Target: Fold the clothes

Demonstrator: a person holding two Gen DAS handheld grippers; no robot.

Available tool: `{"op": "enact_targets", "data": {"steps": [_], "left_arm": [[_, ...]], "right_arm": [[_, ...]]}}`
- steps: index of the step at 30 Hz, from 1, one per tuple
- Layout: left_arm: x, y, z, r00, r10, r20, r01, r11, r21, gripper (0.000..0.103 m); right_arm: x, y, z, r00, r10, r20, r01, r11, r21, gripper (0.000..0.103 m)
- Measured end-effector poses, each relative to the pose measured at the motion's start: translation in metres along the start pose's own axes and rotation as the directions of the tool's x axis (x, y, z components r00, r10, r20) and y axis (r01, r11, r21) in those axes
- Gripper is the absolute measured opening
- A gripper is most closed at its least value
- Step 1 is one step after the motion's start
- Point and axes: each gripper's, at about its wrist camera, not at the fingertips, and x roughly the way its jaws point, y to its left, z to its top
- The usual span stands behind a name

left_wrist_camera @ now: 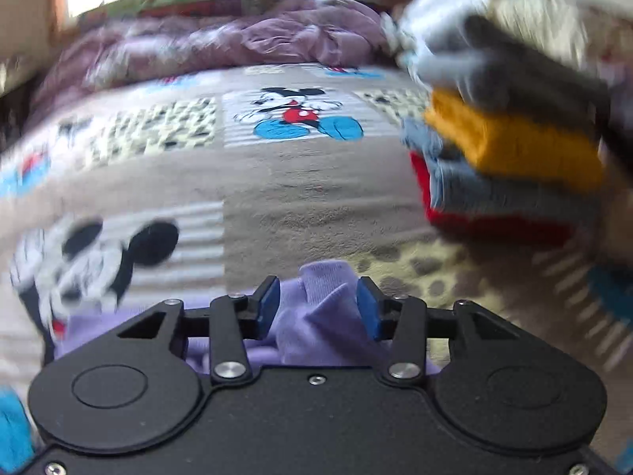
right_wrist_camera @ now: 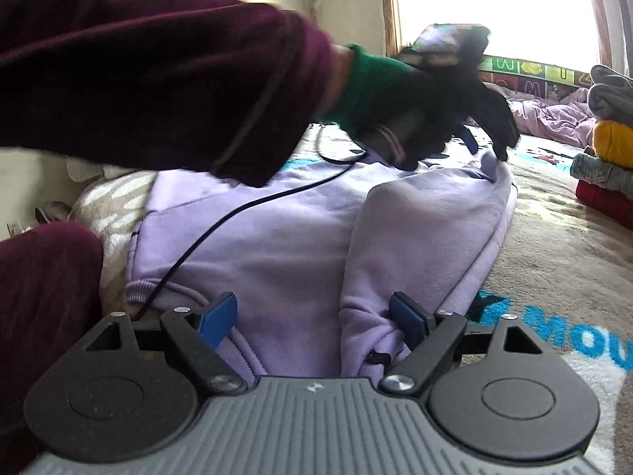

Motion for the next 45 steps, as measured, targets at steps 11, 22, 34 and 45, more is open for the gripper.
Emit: {"op": "enact_targets", "data": {"steps": [11, 22, 34, 45], "left_arm": [[-0.004, 0.013, -0.024, 0.998, -0.059, -0.031, 0.054, 0.986, -0.160, 0.005], [-0.017, -0.005, -0.022, 0.995, 0.086, 0.042, -0.086, 0.996, 0.010, 0.017], [0.032, -0.049, -0.033, 0.996, 0.056, -0.068, -0.043, 0.982, 0.185, 0.017], [-0.038, -0.056, -0.037, 1.000, 0.005, 0.009, -0.006, 0.977, 0.212, 0.018]], "right_arm": [[-0.006, -0.009, -0.001, 0.999, 0.015, 0.035, -0.017, 0.998, 0.068, 0.084], [-0.007, -0.014, 0.001, 0.999, 0.036, 0.040, -0.040, 0.994, 0.100, 0.084], [-0.006, -0.017, -0.001, 0.998, 0.055, 0.033, -0.058, 0.992, 0.112, 0.085], [-0.012, -0.006, 0.002, 0.998, 0.032, 0.050, -0.035, 0.997, 0.064, 0.084]]}}
